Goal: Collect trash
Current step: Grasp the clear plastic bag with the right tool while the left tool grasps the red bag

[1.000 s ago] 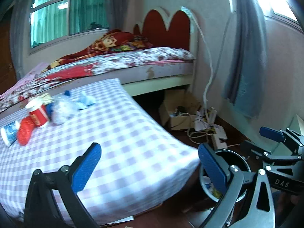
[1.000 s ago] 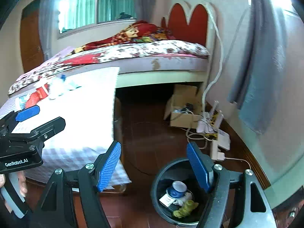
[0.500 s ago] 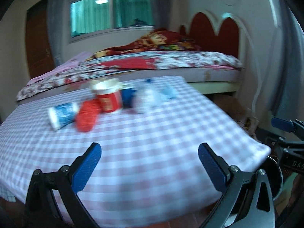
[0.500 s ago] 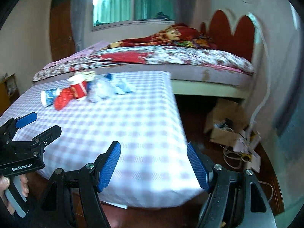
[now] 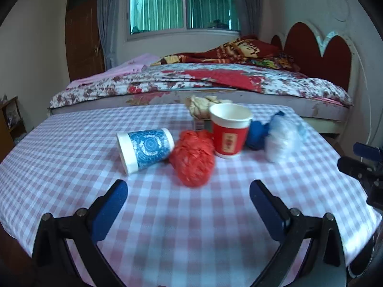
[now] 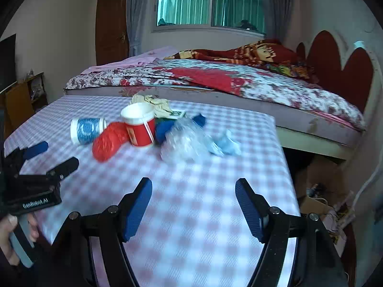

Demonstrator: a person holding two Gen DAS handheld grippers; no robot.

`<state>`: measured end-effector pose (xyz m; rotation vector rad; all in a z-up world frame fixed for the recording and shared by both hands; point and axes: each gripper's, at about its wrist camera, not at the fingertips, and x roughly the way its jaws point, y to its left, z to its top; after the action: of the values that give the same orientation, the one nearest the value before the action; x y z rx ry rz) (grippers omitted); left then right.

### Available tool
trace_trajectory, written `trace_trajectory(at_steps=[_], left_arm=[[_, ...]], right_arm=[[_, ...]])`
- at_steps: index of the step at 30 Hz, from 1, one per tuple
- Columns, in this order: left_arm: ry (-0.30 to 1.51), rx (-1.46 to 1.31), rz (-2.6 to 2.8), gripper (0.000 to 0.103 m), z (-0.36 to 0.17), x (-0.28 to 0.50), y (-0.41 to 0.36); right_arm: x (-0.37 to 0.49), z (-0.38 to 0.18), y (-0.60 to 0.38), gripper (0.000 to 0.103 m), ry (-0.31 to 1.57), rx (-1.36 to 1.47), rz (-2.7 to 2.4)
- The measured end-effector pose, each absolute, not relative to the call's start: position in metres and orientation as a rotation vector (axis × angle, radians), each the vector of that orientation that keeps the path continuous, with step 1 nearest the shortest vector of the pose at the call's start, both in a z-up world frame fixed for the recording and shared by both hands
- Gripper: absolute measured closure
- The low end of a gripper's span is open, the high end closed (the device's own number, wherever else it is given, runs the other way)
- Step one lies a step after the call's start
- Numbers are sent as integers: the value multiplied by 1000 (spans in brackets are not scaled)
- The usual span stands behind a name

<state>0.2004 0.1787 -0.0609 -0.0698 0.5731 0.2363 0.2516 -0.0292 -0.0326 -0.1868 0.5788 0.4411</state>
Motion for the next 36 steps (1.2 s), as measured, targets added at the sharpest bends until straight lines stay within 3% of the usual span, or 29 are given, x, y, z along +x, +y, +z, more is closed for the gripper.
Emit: trace_trajectory(at_steps=[4,12,13,15,18,19,21,36], left_arm=[[618,-103,240,9,-67,231,192],[726,-147,215,15,-83,278,199],[743,-145,215,15,-85,283,199],[777,-153,207,21,-89,290,199],[824,-183,182,46,-95,296,200],[827,-189,170,62,-96,296,201],[804,-182,164,68,-92,290,198],[662,-130,122,72,-71,215,155]], right_arm=[[291,-38,0,29,623,-164,458],[349,-64,39,30,748,-204,435],[354,-67,40,31,760,-208,431],[361,-71,40,47,787,-196,443],[361,-72,40,52,798,-195,462],[359,-73,40,54,794,-199,471],[354,-71,39,57,780,-206,485],[285,-52,-12,57,643,-151,502]])
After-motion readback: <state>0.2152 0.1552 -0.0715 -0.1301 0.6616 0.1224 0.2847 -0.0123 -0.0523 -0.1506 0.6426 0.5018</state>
